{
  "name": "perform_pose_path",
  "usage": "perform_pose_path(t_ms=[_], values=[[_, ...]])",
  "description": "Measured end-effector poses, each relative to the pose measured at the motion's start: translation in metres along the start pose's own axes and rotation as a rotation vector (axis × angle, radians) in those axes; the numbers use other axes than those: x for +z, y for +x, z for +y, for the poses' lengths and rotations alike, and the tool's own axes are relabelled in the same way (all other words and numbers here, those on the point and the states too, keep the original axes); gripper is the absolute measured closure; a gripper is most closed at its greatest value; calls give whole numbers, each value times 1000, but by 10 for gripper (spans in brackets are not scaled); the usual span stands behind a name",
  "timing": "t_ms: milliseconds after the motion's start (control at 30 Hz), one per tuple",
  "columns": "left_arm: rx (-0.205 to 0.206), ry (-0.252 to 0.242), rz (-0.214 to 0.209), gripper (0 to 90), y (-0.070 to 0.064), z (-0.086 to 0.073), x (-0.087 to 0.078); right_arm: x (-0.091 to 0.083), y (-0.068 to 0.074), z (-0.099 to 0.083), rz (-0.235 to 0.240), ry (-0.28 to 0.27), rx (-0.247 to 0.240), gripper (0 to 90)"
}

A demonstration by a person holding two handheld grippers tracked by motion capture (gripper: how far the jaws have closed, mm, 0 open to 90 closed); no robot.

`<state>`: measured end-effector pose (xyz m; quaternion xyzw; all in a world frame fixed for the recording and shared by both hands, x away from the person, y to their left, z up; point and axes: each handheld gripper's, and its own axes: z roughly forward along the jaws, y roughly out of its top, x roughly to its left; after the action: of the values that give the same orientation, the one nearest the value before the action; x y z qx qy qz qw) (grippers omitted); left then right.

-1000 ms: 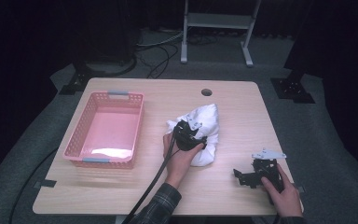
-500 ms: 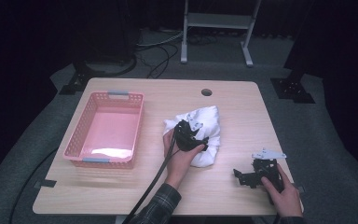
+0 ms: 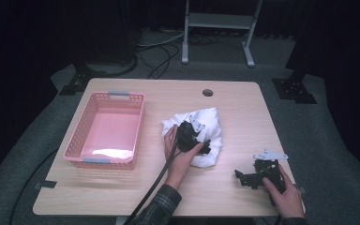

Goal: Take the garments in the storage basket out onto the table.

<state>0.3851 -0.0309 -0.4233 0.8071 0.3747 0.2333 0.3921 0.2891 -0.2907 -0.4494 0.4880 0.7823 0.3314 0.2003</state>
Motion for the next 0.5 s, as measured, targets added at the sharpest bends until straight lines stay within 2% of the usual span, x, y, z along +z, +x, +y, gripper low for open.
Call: perform_pose_path(t_ms=[300, 500], values=[[-31, 1, -1, 13, 1, 0, 0, 0, 0, 0, 0, 0, 0, 0], [-42, -27, -14, 13, 2, 3, -5, 0, 0, 0, 0, 0, -2, 0]])
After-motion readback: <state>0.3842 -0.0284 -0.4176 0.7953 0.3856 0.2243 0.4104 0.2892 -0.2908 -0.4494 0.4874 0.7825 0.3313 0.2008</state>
